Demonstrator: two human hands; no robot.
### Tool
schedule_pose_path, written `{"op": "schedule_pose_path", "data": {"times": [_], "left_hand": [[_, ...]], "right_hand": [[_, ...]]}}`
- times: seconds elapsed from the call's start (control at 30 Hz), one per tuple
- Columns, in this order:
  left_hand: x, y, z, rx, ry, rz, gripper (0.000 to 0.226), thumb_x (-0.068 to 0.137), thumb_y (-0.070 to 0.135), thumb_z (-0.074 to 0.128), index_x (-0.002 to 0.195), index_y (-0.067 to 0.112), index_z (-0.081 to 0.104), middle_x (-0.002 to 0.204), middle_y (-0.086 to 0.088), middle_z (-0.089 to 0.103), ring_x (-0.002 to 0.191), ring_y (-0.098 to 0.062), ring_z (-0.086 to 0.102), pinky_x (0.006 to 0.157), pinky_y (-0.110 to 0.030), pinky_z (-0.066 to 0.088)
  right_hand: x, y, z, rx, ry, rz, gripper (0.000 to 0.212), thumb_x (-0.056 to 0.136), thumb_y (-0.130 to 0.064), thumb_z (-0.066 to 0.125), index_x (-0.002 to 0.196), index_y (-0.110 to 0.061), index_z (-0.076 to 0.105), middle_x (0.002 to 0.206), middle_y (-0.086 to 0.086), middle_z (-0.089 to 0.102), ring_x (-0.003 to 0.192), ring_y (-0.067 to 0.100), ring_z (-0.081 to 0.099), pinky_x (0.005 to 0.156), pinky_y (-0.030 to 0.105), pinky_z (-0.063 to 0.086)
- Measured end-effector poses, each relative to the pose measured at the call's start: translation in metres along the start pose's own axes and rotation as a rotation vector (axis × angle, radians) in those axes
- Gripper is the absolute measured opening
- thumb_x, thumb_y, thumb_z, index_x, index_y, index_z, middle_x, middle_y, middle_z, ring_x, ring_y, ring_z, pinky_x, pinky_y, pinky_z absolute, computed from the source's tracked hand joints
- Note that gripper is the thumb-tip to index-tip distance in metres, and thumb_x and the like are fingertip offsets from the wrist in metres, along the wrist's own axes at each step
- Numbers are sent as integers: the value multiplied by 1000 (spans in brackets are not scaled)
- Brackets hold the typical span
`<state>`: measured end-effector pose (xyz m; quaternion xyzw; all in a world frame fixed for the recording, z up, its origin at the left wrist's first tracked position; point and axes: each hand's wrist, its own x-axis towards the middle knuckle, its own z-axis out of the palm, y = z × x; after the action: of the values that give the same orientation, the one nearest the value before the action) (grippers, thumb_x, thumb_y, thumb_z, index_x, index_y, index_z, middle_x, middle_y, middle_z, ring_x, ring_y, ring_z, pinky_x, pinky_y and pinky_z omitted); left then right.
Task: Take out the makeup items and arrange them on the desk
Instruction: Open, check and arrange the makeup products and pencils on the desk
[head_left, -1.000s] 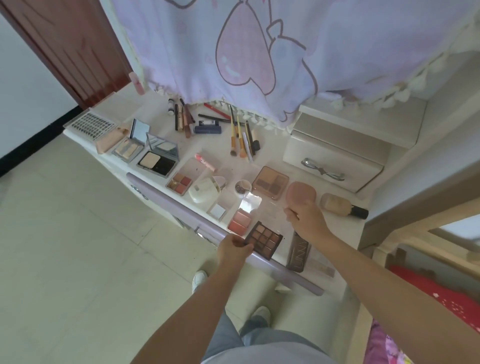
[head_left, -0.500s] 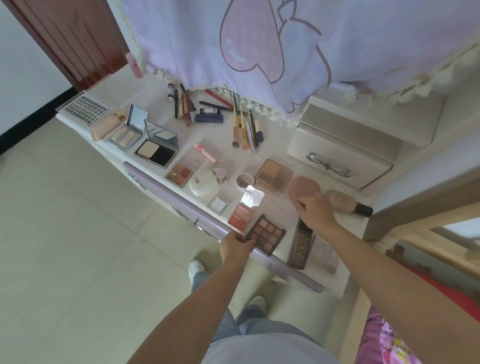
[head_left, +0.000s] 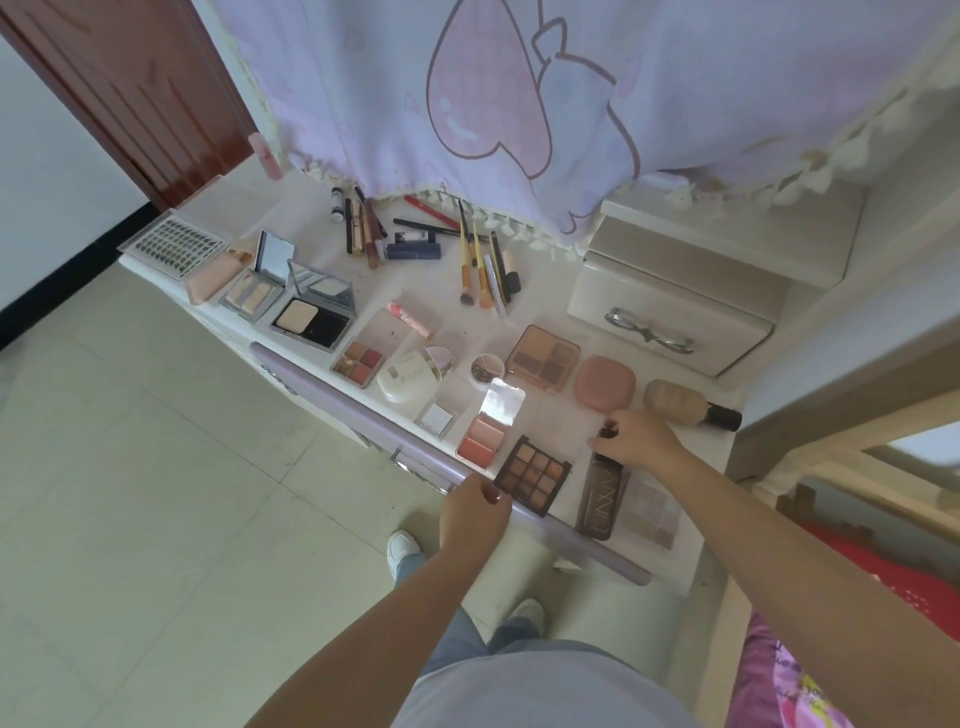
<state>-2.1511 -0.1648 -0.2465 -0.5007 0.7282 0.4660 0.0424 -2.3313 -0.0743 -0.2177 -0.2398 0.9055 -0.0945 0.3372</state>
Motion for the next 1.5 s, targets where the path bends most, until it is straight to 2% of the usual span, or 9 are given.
{"op": "schedule_pose_path", "data": {"times": [0.17,0.37,0.57,0.8,0.93,1.07,1.27,1.4,1.5], "left_hand": [[-10,6,2,80,-12,100,2,88,15,52,89,13,53,79,3,53,69,-9,48,50,-8,30],[-13,16,2,52,-124,165,8,88,20,56,90,16,50,84,6,52,83,-11,48,56,-7,32],[-18,46,6,114,-378,343,41,82,31,65,116,16,49,105,1,52,96,-15,51,85,-28,44],[-16,83,4,327,-184,617,40,86,30,59,119,10,47,114,-7,59,102,-24,56,79,-26,40],[-17,96,-15,463,-28,918,41,91,39,50,119,9,48,113,-7,58,102,-22,54,80,-24,40],[-20,111,-34,563,228,1148,53,89,52,31,80,12,63,68,2,63,58,-13,61,45,-15,45],[-24,124,-50,609,250,1149,69,85,61,20,86,8,65,71,-2,66,62,-19,63,46,-27,52],[-26,119,-50,632,297,1170,47,80,52,35,68,15,61,53,4,59,44,-12,57,35,-13,39],[-30,115,-55,612,185,1095,51,89,53,34,81,11,60,66,2,61,56,-12,57,46,-15,39]], "right_hand": [[4,-4,0,79,16,72,25,82,-19,60,93,3,62,93,16,62,81,23,55,50,24,29],[-4,9,-10,314,15,150,32,80,-9,59,101,15,62,97,28,65,73,21,50,48,23,35],[-34,9,-28,638,77,124,23,82,-3,61,105,0,65,87,6,57,87,20,52,56,21,46],[-64,-2,-57,884,175,52,10,82,0,59,90,-6,61,80,7,57,69,16,54,42,12,48],[-81,-11,-79,690,79,65,20,93,-25,47,81,-11,56,68,5,58,45,10,56,43,18,47],[-89,-23,-92,529,94,49,44,95,-44,34,66,-14,49,45,1,49,22,6,36,31,12,28],[-90,-32,-90,728,221,0,36,93,-31,44,62,-12,47,36,-2,44,17,3,30,26,10,19],[-82,-37,-82,735,184,71,30,88,-30,48,64,-13,48,34,1,46,24,9,34,29,12,20],[-78,-28,-82,717,189,82,29,90,-25,48,64,-14,45,52,7,49,34,12,41,31,18,28]]}}
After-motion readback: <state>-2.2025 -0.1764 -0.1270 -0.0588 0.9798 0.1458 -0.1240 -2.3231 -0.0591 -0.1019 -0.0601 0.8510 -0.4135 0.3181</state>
